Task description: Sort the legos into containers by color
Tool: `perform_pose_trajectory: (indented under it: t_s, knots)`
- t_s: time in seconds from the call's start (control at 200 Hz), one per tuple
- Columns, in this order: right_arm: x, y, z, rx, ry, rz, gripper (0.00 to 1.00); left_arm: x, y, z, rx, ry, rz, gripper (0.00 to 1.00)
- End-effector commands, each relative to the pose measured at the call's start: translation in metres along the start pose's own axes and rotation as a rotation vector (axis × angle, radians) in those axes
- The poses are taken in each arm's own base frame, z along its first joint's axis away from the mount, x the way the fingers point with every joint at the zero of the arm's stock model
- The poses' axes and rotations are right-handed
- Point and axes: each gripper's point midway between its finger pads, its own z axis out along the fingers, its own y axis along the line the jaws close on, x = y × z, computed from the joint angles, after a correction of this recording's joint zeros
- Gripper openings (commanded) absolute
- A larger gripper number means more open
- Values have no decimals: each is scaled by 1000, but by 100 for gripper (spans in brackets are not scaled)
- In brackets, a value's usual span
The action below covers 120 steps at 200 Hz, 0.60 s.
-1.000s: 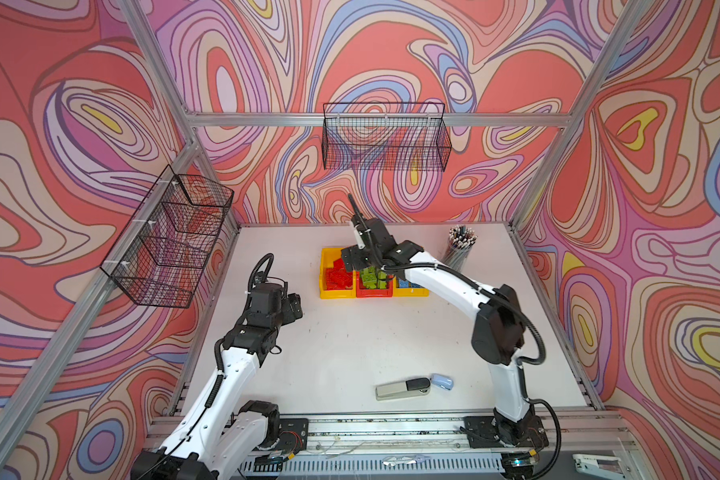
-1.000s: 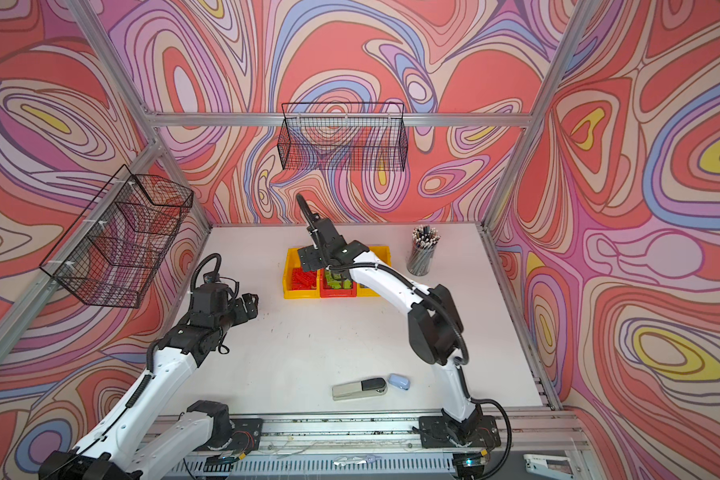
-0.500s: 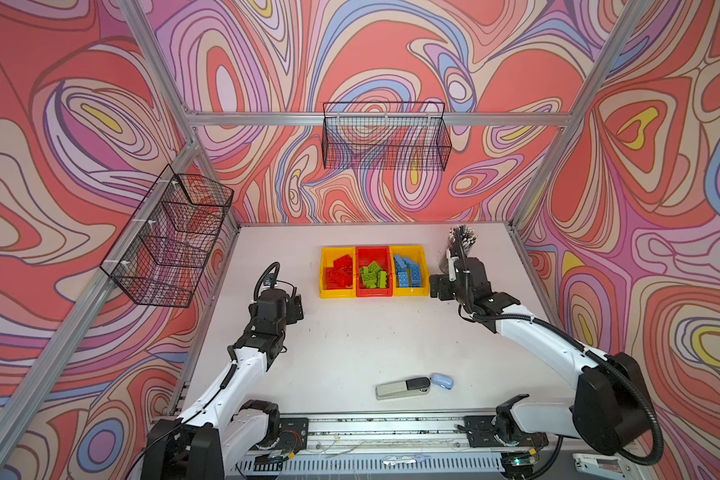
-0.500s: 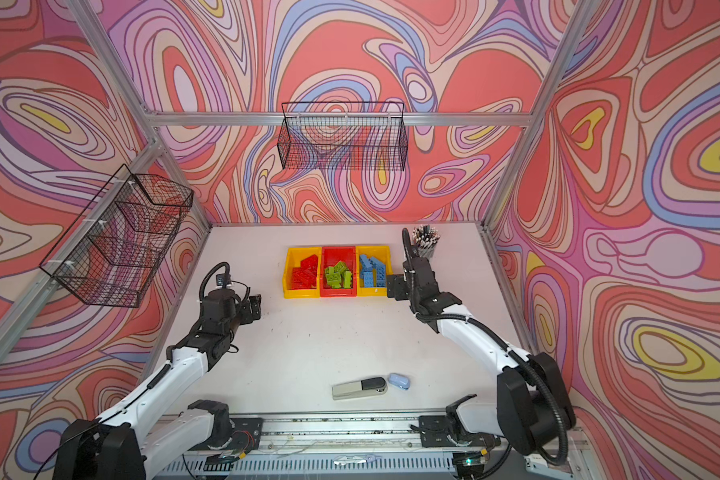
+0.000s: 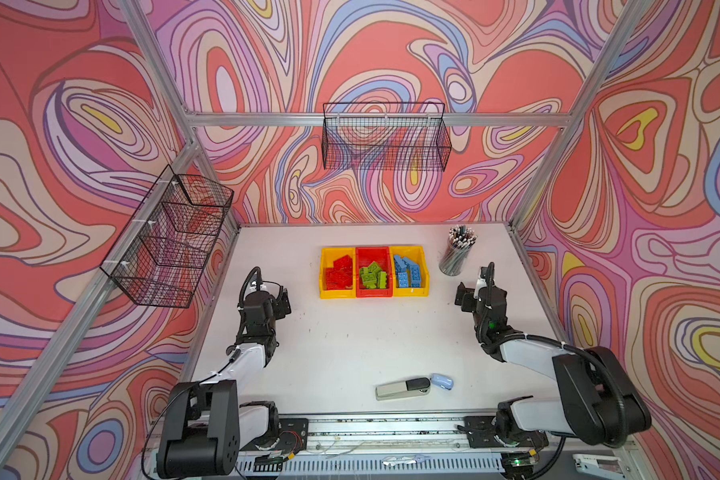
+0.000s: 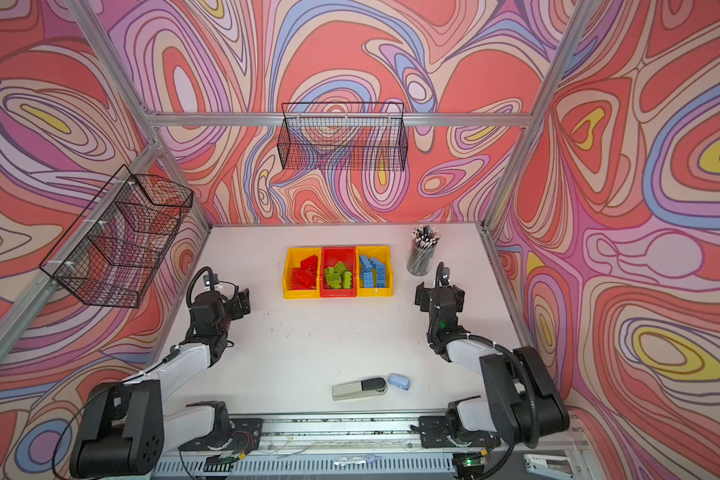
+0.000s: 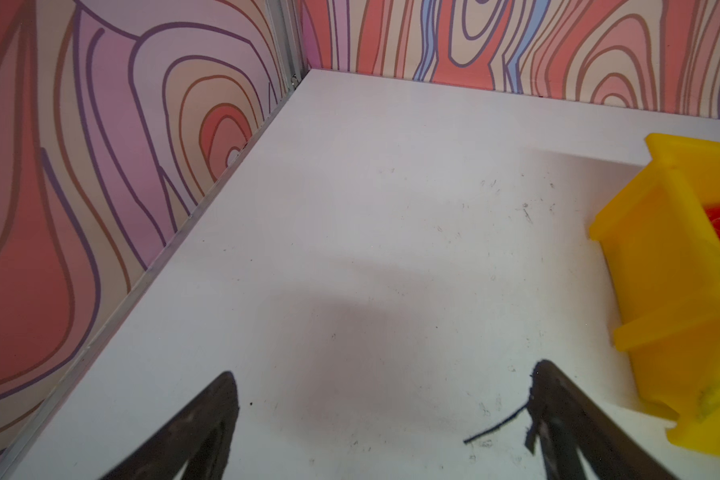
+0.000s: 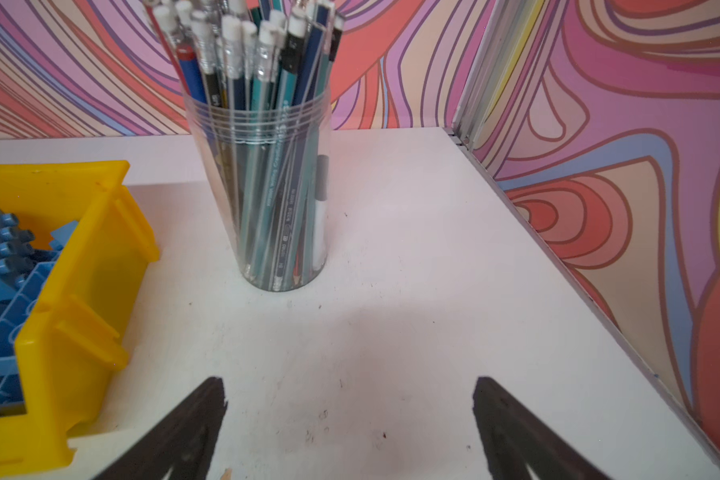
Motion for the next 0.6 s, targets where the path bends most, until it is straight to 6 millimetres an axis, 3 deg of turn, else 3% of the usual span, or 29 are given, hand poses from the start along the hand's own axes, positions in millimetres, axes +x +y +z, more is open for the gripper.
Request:
perform_pose_trajectory:
  t_s: [0.0, 0.145, 0.255, 0.476, 0.596]
  knots:
    - [-21, 6, 10, -34, -128, 15, 98, -14, -5, 3, 34, -102, -18, 96]
    - [-23, 14, 27, -76, -152, -18, 98, -9, -16, 11, 90, -119, -41, 94]
    - [-12, 14, 41, -120, -108, 1, 98, -7, -15, 18, 80, -132, -44, 94]
    - [-5, 7, 32, -186, -167, 50, 98, 8, -42, 34, 174, -93, 45, 95]
    - [-4, 5, 34, -176, -152, 58, 98, 9, -44, 33, 169, -87, 62, 96]
